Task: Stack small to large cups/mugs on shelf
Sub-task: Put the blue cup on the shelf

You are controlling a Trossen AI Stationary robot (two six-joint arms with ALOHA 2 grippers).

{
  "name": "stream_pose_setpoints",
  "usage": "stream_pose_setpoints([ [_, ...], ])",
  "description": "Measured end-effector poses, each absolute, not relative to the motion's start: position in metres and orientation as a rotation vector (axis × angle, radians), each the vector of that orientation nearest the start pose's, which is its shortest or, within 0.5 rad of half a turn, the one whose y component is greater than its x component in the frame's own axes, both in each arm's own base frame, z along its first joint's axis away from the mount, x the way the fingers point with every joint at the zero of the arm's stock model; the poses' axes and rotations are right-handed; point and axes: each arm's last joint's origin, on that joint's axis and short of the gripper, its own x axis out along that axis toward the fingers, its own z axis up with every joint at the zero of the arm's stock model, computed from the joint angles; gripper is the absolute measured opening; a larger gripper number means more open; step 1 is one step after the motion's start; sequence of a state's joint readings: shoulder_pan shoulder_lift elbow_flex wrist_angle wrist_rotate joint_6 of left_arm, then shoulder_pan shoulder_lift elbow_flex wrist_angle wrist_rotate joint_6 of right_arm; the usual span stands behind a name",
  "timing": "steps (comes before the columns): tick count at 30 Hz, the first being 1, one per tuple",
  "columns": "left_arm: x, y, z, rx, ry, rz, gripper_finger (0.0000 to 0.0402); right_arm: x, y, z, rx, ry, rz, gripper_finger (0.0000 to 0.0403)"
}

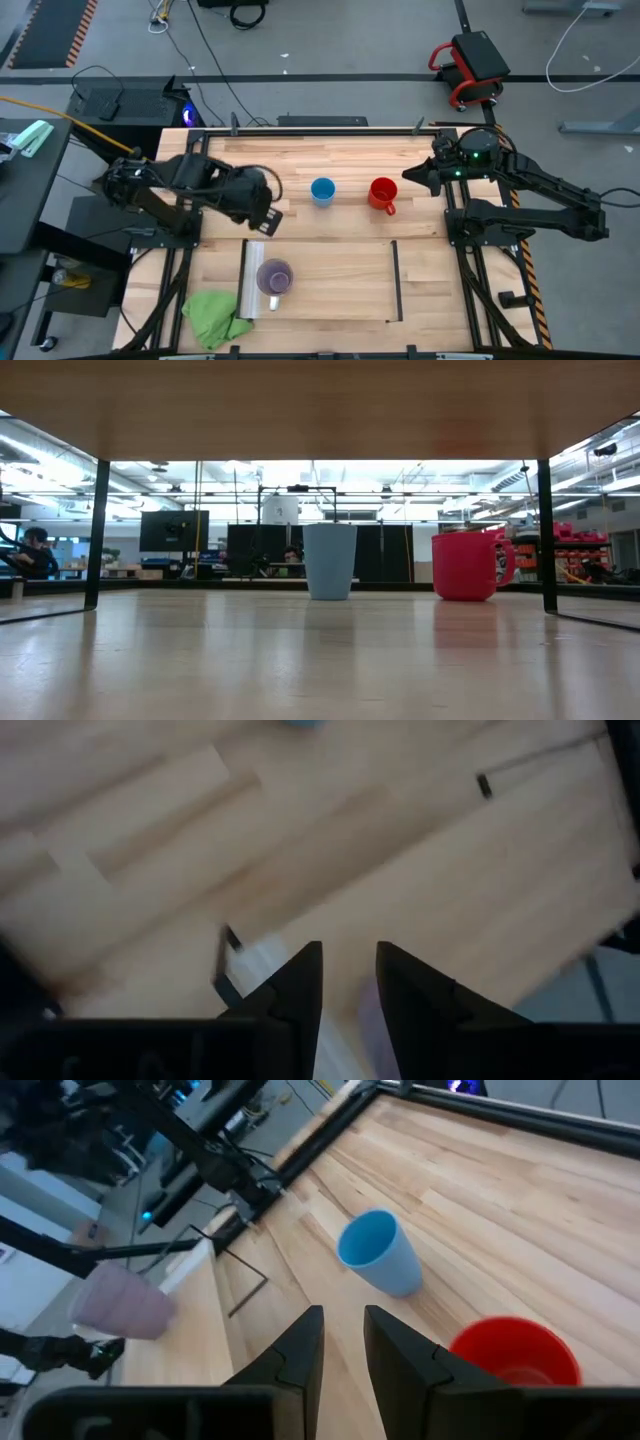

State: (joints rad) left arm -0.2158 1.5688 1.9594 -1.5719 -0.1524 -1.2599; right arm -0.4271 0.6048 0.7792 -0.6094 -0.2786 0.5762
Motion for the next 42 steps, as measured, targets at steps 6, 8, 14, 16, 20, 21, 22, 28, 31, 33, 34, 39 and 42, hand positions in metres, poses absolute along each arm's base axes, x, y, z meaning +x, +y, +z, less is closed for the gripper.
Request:
stream_pose_setpoints([
  [6, 0.259, -0.024, 0.427, -0.74, 0.986, 0.679, 0.0104, 0.125, -0.048, 0.309, 0.746, 0.406, -0.261, 0.0083],
  [8, 0.26, -0.012, 0.428, -0.691, 0.979, 0.697, 0.0102, 0.13, -0.05, 0.308, 0.755, 0.418, -0.266, 0.0083],
  [14, 0.258, 0.03, 0.428, -0.552, 0.97, 0.784, 0.0092, 0.153, -0.061, 0.344, 0.704, 0.389, -0.267, 0.0083],
  [16, 0.257, 0.044, 0.426, -0.536, 0.994, 0.787, 0.0089, 0.162, -0.066, 0.361, 0.683, 0.395, -0.303, 0.0083],
  [20, 0.254, 0.07, 0.415, -0.502, 1.078, 0.774, 0.0087, 0.182, -0.079, 0.384, 0.635, 0.523, -0.432, 0.0083],
  [21, 0.253, 0.076, 0.412, -0.495, 1.102, 0.772, 0.0088, 0.188, -0.083, 0.387, 0.63, 0.563, -0.456, 0.0083],
  [22, 0.251, 0.082, 0.408, -0.487, 1.127, 0.771, 0.0089, 0.196, -0.087, 0.39, 0.628, 0.596, -0.473, 0.0083],
  [28, 0.241, 0.116, 0.377, -0.455, 1.29, 0.784, 0.0095, 0.241, -0.107, 0.399, 0.627, 0.7, -0.489, 0.0083],
  [31, 0.232, 0.129, 0.36, -0.45, 1.358, 0.79, 0.0094, 0.257, -0.115, 0.398, 0.629, 0.717, -0.505, 0.0083],
  [33, 0.226, 0.136, 0.35, -0.445, 1.362, 0.786, 0.0091, 0.265, -0.119, 0.395, 0.648, 0.728, -0.517, 0.0083],
  [34, 0.222, 0.138, 0.345, -0.444, 1.362, 0.778, 0.0089, 0.269, -0.12, 0.393, 0.655, 0.743, -0.522, 0.0083],
  [39, 0.198, 0.148, 0.328, -0.505, 1.272, 0.724, 0.0085, 0.283, -0.127, 0.374, 0.676, 0.841, -0.541, 0.0083],
  [42, 0.183, 0.15, 0.324, -0.533, 1.233, 0.762, 0.0086, 0.294, -0.126, 0.364, 0.66, 0.875, -0.552, 0.0083],
])
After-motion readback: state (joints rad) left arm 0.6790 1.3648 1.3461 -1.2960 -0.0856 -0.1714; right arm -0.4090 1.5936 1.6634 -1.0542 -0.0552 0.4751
